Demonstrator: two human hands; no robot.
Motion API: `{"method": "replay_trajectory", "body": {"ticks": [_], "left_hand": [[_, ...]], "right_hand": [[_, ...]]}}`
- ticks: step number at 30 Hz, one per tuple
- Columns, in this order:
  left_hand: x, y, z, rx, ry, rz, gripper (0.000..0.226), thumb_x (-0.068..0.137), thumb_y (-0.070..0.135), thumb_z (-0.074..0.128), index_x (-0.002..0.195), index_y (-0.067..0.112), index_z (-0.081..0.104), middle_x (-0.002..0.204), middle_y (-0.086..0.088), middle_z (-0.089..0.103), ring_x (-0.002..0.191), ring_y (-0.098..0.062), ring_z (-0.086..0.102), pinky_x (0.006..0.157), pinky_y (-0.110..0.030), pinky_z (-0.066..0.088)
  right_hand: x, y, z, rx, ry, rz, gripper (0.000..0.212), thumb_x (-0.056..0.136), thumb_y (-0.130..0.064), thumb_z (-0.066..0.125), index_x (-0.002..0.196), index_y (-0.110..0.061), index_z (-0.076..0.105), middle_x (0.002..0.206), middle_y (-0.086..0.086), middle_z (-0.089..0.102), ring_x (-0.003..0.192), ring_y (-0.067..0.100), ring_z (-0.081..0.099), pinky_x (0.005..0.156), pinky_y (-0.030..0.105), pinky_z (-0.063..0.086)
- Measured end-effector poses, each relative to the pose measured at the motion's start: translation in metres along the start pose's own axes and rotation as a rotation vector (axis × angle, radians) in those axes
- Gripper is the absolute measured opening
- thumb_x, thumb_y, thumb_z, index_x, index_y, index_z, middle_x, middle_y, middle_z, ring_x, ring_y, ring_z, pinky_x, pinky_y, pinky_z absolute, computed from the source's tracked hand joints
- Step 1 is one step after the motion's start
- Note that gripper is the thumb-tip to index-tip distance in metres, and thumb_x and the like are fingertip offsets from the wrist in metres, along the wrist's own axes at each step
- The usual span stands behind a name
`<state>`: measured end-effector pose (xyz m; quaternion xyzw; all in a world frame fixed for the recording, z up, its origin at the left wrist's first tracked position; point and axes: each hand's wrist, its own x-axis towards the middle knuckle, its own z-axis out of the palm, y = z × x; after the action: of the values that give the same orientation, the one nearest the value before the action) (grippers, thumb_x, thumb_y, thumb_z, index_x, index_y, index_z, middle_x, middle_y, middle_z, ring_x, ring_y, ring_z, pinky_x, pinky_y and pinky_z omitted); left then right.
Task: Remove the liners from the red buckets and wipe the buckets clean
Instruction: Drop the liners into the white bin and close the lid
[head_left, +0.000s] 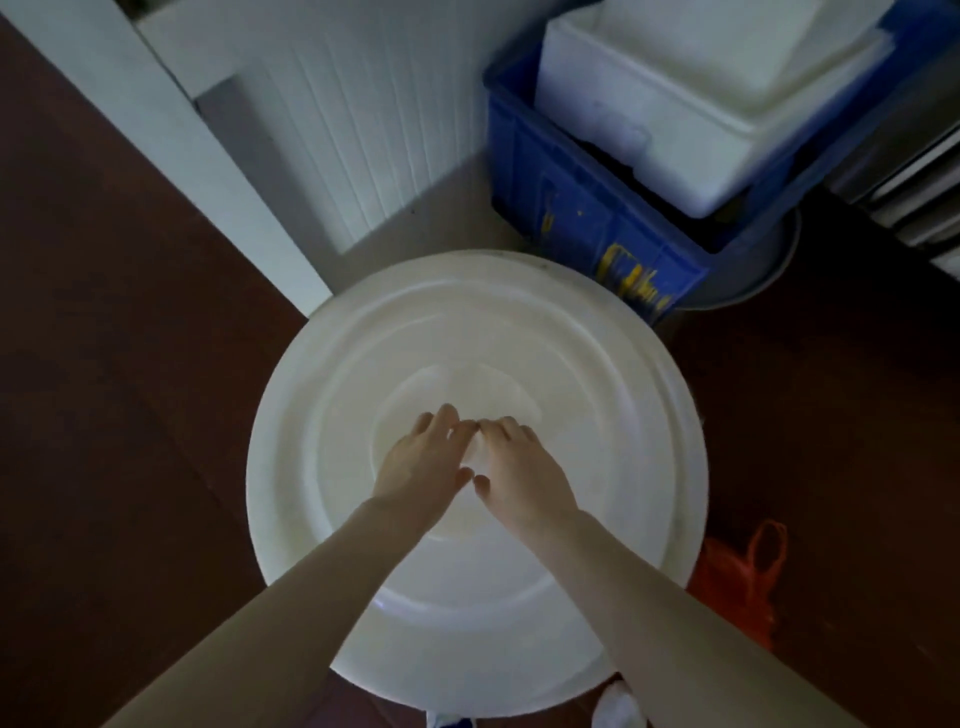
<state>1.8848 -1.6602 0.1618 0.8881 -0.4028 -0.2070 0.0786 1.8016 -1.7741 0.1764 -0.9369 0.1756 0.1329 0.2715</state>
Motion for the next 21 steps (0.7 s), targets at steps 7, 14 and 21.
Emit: {"method": "replay_trajectory", "body": {"ticks": [7, 14, 21], "left_hand": [[0.000, -0.015, 0.000, -0.088, 0.019, -0.016, 0.043, 0.089, 0.030, 0.066, 0.129, 0.020, 0.054, 0.124, 0.002, 0.048, 0.114, -0.018, 0.045, 0.087, -0.035, 0.050], [-0.083, -0.034, -0.002, -0.055, 0.068, -0.085, 0.051, 0.086, 0.031, 0.070, 0.132, 0.014, 0.055, 0.122, -0.004, 0.053, 0.112, -0.025, 0.050, 0.086, -0.042, 0.051], [-0.211, -0.027, 0.006, -0.093, 0.188, -0.337, 0.051, 0.067, 0.019, 0.087, 0.113, 0.006, 0.070, 0.104, -0.014, 0.064, 0.097, -0.035, 0.062, 0.060, -0.047, 0.057]], "right_hand": [[0.007, -0.006, 0.015, -0.069, 0.003, 0.008, 0.035, 0.091, -0.021, 0.063, 0.125, -0.015, 0.053, 0.122, 0.001, 0.052, 0.115, 0.019, 0.050, 0.087, 0.028, 0.047], [-0.026, -0.026, 0.021, -0.125, -0.116, -0.215, 0.043, 0.090, -0.020, 0.061, 0.132, -0.020, 0.053, 0.127, 0.002, 0.050, 0.116, 0.021, 0.048, 0.094, 0.033, 0.046], [-0.103, -0.067, 0.040, -0.328, -0.265, -0.566, 0.036, 0.095, -0.024, 0.052, 0.129, -0.013, 0.055, 0.137, 0.004, 0.045, 0.126, 0.025, 0.040, 0.108, 0.035, 0.031]]}}
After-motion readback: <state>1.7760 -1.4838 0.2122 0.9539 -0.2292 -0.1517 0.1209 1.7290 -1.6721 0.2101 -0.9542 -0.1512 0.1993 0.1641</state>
